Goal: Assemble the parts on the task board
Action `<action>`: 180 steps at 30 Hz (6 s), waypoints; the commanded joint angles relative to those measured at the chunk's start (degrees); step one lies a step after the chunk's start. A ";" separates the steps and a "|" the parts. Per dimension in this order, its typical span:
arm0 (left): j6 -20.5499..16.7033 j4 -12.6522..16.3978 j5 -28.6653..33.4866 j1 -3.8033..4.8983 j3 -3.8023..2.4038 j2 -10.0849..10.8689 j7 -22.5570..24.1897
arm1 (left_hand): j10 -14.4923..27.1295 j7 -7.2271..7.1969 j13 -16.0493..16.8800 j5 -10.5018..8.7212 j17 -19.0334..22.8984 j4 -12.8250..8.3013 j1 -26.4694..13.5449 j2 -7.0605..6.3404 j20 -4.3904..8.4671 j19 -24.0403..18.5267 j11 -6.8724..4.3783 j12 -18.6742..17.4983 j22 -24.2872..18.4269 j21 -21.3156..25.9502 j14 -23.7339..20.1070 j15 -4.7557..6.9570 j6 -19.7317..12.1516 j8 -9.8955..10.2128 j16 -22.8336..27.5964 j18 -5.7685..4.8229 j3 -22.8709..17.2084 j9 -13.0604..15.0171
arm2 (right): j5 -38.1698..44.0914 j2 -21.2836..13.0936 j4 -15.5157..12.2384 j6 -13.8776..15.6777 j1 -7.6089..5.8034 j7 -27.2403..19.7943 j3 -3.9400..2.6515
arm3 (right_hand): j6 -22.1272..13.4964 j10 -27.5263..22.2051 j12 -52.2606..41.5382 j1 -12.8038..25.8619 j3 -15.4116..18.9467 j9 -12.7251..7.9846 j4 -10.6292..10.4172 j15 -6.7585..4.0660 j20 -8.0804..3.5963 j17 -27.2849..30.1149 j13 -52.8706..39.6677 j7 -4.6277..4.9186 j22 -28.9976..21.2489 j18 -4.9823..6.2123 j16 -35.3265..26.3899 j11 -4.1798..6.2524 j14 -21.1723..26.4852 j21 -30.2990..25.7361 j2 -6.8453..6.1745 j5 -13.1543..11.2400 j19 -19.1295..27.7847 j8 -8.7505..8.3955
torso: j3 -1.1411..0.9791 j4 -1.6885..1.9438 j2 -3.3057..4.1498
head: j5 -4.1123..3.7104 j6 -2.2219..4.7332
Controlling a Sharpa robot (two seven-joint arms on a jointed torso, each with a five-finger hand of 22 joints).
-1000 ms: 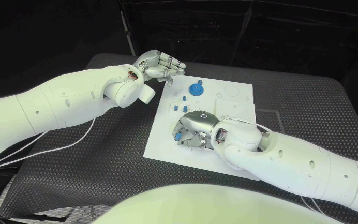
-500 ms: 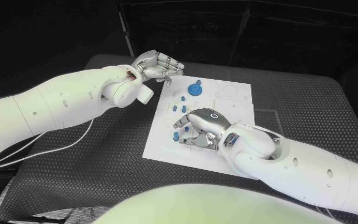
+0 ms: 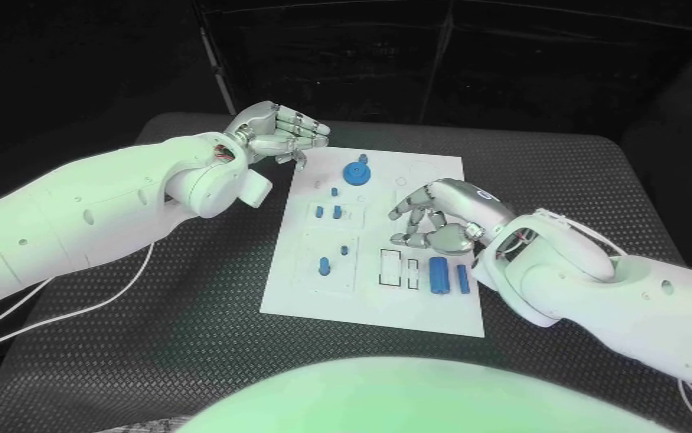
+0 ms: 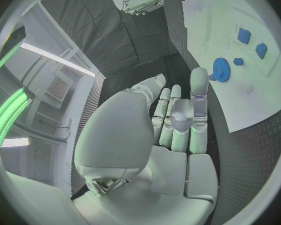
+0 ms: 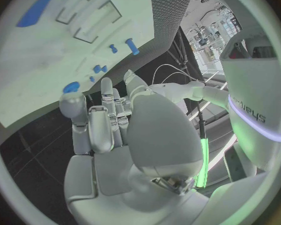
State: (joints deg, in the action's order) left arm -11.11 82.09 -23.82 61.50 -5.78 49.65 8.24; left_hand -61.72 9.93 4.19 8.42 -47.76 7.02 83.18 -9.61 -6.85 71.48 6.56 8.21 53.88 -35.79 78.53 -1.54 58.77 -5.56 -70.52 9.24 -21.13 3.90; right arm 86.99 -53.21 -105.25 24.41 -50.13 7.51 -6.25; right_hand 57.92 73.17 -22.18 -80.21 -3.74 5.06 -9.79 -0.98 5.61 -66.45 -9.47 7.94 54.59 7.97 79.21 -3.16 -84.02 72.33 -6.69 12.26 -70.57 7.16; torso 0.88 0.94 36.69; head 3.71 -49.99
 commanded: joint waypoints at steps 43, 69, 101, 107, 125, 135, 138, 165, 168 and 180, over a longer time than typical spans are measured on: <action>0.38 0.57 0.27 0.05 -0.02 0.64 0.20 | 0.36 0.42 -0.03 0.00 0.08 -0.41 -0.48 0.09 -0.14 -0.43 0.02 0.36 -0.06 0.34 -0.38 0.14 -0.04 -0.36 0.01 0.83 0.04 0.00 | -4.16 -5.18 -2.20 -6.11 4.85 26.26 -0.32 | -1.86 8.58 -55.86 9.32 14.06 6.00 -6.99 -2.28 -2.40 -16.18 -64.02 -3.10 11.38 -3.05 8.21 2.70 -4.64 6.37 0.51 4.06 -6.25 17.88 | 0.69 -1.09 -0.53 | -3.96 -0.01; 0.70 0.58 0.27 0.05 -0.02 0.72 -0.21 | 0.46 0.43 -0.02 -0.01 0.09 -0.43 -0.52 0.08 -0.14 -0.44 0.03 0.41 -0.11 0.41 -0.39 0.14 -0.05 -0.38 0.00 0.85 0.09 0.00 | 0.16 -1.76 0.00 -9.28 7.54 28.94 -0.31 | -2.08 9.11 -56.49 9.09 13.64 7.49 -6.93 -2.63 -2.72 -16.77 -65.36 -3.60 12.09 -3.19 8.41 3.14 -4.72 6.65 1.57 4.72 -6.53 20.72 | 0.73 -1.14 -0.58 | -3.60 -0.01; 0.94 0.38 0.27 -0.16 -0.01 0.25 -0.21 | 0.75 0.42 -0.02 0.03 0.10 -0.60 -0.40 0.18 -0.16 -0.44 0.04 0.55 -0.17 0.51 -0.44 0.13 -0.14 -0.39 -0.04 0.87 0.06 -0.02 | -7.51 -1.43 -4.01 4.66 7.63 23.35 -0.38 | -2.48 10.55 -57.51 5.80 14.01 8.77 -6.95 -3.22 -3.33 -18.26 -68.05 -4.21 13.58 -3.45 8.94 3.79 -4.99 7.38 4.23 23.37 -7.25 23.05 | 0.83 -1.02 -0.55 | -3.47 -0.01; 1.04 0.43 0.27 -0.16 -0.01 0.23 -0.33 | 0.75 0.42 -0.02 0.03 0.10 -0.60 -0.40 0.18 -0.16 -0.44 0.04 0.55 -0.17 0.51 -0.44 0.13 -0.14 -0.39 -0.04 0.87 0.06 -0.02 | -8.03 0.78 -2.32 2.03 7.61 24.34 -0.39 | -2.14 10.71 -57.46 7.43 14.72 8.79 -6.93 -3.24 -3.33 -18.24 -68.20 -4.31 13.58 -3.44 8.92 3.85 -4.98 7.36 4.72 21.04 -7.21 23.10 | 0.82 -0.97 -0.51 | -3.44 -0.01; 1.12 0.48 0.27 -0.15 -0.01 0.16 -0.59 | 0.93 0.46 -0.03 0.01 0.24 -0.61 -0.49 0.15 -0.17 -0.49 0.08 0.60 -0.27 0.67 -0.51 0.11 -0.22 -0.38 0.01 0.89 0.13 -0.03 | -8.19 5.20 0.37 4.53 7.58 25.07 -0.46 | -1.47 10.98 -57.46 10.13 15.85 9.04 -6.83 -3.38 -3.41 -18.55 -68.54 -4.62 13.68 -3.43 9.02 4.07 -5.04 7.36 5.92 15.76 -7.22 23.43 | 0.75 -1.07 -0.53 | -3.27 -0.01; 1.19 0.54 0.27 -0.15 -0.01 0.20 -0.68 | 1.01 0.47 -0.03 0.01 0.21 -0.62 -0.52 0.13 -0.17 -0.49 0.09 0.63 -0.28 0.68 -0.52 0.09 -0.26 -0.37 -0.01 0.89 0.16 -0.03 | -8.19 5.93 0.83 3.99 7.57 25.29 -0.47 | -1.49 10.91 -56.96 13.53 17.43 9.42 -7.02 -3.48 -3.56 -18.39 -68.44 -4.67 13.53 -3.41 8.94 4.11 -5.00 7.23 4.26 3.63 -7.09 23.69 | 0.78 -1.11 -0.61 | -3.18 -0.01; 1.19 0.56 0.27 -0.15 -0.01 0.23 -0.71 | 1.04 0.48 -0.03 0.00 0.22 -0.62 -0.53 0.13 -0.18 -0.50 0.10 0.64 -0.29 0.70 -0.53 0.09 -0.28 -0.37 -0.01 0.89 0.17 -0.04 | -8.19 6.04 0.98 3.94 7.56 25.47 -0.47 | -1.87 10.68 -56.46 17.43 15.91 9.64 -7.17 -3.39 -3.51 -18.05 -68.15 -4.56 13.08 -3.32 8.79 4.02 -4.93 6.93 0.90 -4.25 -6.79 23.79 | 0.78 -1.11 -0.60 | -3.22 -0.01; 1.06 0.71 0.27 -0.15 -0.01 0.54 -0.76 | 1.23 0.50 -0.03 0.01 0.22 -0.64 -0.59 0.15 -0.20 -0.49 0.13 0.70 -0.29 0.72 -0.56 0.07 -0.39 -0.35 -0.03 0.88 0.21 -0.05 | -7.12 1.68 -2.36 7.48 7.58 19.69 -0.42 | -4.10 9.91 -54.68 9.12 11.78 10.13 -6.25 -3.00 -3.20 -17.43 -67.35 -3.90 12.12 -3.12 8.45 3.52 -4.82 6.14 2.43 -0.19 -6.16 23.71 | 0.69 -1.18 -0.61 | -3.53 -0.01; 1.01 0.68 0.27 -0.15 -0.01 0.62 -0.71 | 1.23 0.50 -0.03 0.01 0.22 -0.64 -0.59 0.15 -0.20 -0.49 0.13 0.70 -0.29 0.72 -0.56 0.07 -0.39 -0.35 -0.03 0.88 0.21 -0.05 | -7.91 -0.57 -3.26 8.52 7.58 17.37 -0.44 | -5.21 9.18 -53.46 7.70 11.98 9.72 -6.01 -2.68 -2.93 -17.01 -66.29 -3.40 11.48 -3.00 8.27 3.06 -4.73 5.76 2.96 2.55 -5.74 22.70 | 0.70 -1.29 -0.69 | -3.75 -0.01; 0.91 0.64 0.27 -0.16 0.00 0.54 -0.64 | 1.31 0.50 -0.02 0.01 0.21 -0.65 -0.60 0.19 -0.21 -0.46 0.13 0.76 -0.24 0.63 -0.58 0.05 -0.40 -0.37 -0.05 0.86 0.23 -0.05 | -3.97 -9.37 -4.89 6.48 7.60 17.25 -0.51 | -4.94 7.96 -50.93 5.78 13.18 8.75 -5.96 -2.20 -2.38 -16.15 -64.17 -2.90 10.68 -2.80 7.85 2.59 -4.54 5.19 3.59 5.80 -5.22 20.53 | 0.67 -1.46 -0.72 | -5.21 -0.01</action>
State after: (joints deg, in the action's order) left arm -10.38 82.66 -23.81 61.28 -5.74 50.27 7.29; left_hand -60.69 10.13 4.19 8.42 -47.61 6.54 83.09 -9.52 -7.05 71.28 6.76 8.65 53.64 -35.34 78.32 -1.33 58.56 -5.56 -70.52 9.24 -20.97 3.90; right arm 80.28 -62.37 -109.89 31.01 -42.47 25.68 -6.74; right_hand 52.64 81.44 -73.28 -73.92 9.16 13.84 -15.88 -3.57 3.34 -74.92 -73.75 5.06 65.30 5.32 87.33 -0.53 -83.83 77.83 -2.96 17.82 -76.14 27.87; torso 1.63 -0.40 36.00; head -1.33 -50.00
